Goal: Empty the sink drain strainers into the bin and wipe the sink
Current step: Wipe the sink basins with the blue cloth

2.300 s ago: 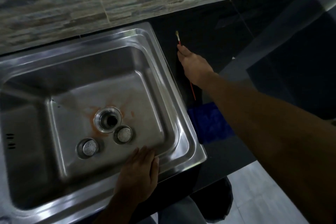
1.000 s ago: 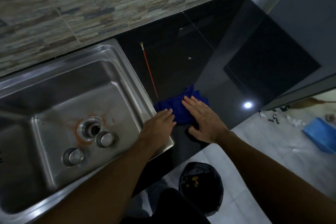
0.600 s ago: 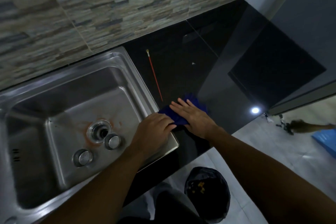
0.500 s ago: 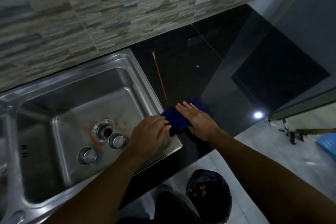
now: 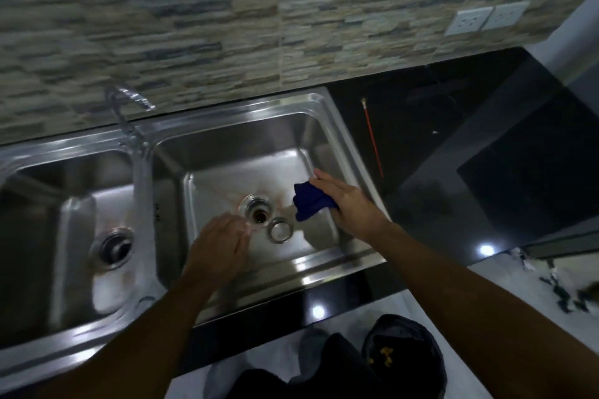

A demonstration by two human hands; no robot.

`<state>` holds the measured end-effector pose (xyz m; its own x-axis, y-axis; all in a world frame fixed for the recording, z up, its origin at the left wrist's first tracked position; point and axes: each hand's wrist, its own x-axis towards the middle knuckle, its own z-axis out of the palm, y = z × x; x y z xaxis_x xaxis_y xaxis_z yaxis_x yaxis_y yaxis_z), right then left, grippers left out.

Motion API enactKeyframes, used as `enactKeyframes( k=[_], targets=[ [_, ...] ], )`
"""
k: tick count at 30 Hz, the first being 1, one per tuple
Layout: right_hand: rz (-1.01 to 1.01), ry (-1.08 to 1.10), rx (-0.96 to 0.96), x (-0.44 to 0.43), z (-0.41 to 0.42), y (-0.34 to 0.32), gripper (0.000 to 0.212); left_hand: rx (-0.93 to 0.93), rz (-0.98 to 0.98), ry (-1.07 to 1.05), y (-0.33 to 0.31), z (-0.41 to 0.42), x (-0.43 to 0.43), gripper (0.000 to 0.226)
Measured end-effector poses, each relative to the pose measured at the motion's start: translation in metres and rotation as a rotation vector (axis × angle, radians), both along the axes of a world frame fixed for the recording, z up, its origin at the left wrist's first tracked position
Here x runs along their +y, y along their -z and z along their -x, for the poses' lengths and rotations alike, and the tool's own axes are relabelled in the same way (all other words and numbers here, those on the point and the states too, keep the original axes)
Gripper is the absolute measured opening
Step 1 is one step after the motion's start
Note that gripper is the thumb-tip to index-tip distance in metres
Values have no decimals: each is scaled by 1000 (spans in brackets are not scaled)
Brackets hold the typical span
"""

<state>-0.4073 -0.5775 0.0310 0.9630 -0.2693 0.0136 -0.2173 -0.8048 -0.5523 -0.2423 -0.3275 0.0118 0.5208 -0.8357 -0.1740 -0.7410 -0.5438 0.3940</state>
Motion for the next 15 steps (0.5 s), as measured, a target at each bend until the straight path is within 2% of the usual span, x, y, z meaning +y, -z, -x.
enactKeyframes(
  k=[5,8,12,15],
  targets=[
    [-52,88,67,94,-80,13,58,-19,5,-125,11,-44,108,57],
    [-98,135,10,148,-128,18,52,0,-15,-134,25,-69,171,63],
    [-152,239,-71,216,-181,23,58,47,-44,-189,37,-96,241,66],
    [-197,203,12,260,-205,32,61,57,-101,-231,41,-108,281,68]
  ],
)
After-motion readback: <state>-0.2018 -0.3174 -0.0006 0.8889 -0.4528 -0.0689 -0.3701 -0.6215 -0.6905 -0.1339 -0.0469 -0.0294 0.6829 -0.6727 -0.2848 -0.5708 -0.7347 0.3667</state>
